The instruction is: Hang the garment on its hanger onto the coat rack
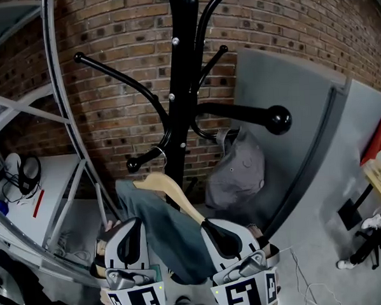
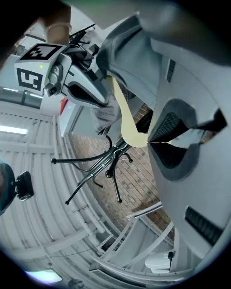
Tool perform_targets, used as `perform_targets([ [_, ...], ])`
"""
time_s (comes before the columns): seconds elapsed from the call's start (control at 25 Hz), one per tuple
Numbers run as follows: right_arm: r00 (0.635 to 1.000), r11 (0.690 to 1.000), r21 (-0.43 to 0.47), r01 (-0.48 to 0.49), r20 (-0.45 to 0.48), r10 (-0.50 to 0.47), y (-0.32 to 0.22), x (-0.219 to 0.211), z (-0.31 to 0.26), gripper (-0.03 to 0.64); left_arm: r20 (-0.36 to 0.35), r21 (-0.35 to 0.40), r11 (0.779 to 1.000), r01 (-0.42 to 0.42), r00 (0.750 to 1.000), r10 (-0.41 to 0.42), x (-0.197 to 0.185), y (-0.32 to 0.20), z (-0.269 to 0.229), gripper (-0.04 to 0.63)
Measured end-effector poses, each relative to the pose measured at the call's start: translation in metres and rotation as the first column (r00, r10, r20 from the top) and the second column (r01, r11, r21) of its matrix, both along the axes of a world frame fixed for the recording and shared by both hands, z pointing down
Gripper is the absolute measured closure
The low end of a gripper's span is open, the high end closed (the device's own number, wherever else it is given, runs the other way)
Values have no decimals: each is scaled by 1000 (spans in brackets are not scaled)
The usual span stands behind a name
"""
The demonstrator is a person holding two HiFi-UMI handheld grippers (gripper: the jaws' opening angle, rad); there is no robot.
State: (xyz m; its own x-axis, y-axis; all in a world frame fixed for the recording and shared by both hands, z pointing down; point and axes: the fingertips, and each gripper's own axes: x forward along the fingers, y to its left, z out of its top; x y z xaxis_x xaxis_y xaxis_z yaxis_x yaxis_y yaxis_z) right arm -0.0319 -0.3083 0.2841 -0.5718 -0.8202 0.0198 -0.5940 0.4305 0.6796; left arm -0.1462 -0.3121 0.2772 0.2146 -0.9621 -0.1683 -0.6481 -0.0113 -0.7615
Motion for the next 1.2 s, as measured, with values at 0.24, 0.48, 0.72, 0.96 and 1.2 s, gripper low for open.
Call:
perform_targets([
  [0.24, 1000, 1000, -13, -6, 3, 6, 3, 5, -1, 586, -20, -97, 993, -63, 998, 61, 10, 8, 10, 591],
  [0.48, 1000, 1000, -24, -5, -17, 5, 6, 5, 1, 594, -35, -182, 977, -113, 994, 108, 18, 13, 18, 592],
  [0.72, 999, 999, -32, -1, -38, 0, 5, 3, 3, 595, -38, -204, 973, -111, 994, 105, 17, 14, 20, 592],
  [0.96, 999, 1000, -30, 1, -40, -3, 1, 1, 3, 595, -27, -226, 969, -97, 995, 93, 15, 10, 24, 592],
  [1.2, 999, 999, -35, 8, -42, -10, -2, -2, 4, 595, -28, -226, 969, -98, 995, 95, 14, 7, 23, 592],
])
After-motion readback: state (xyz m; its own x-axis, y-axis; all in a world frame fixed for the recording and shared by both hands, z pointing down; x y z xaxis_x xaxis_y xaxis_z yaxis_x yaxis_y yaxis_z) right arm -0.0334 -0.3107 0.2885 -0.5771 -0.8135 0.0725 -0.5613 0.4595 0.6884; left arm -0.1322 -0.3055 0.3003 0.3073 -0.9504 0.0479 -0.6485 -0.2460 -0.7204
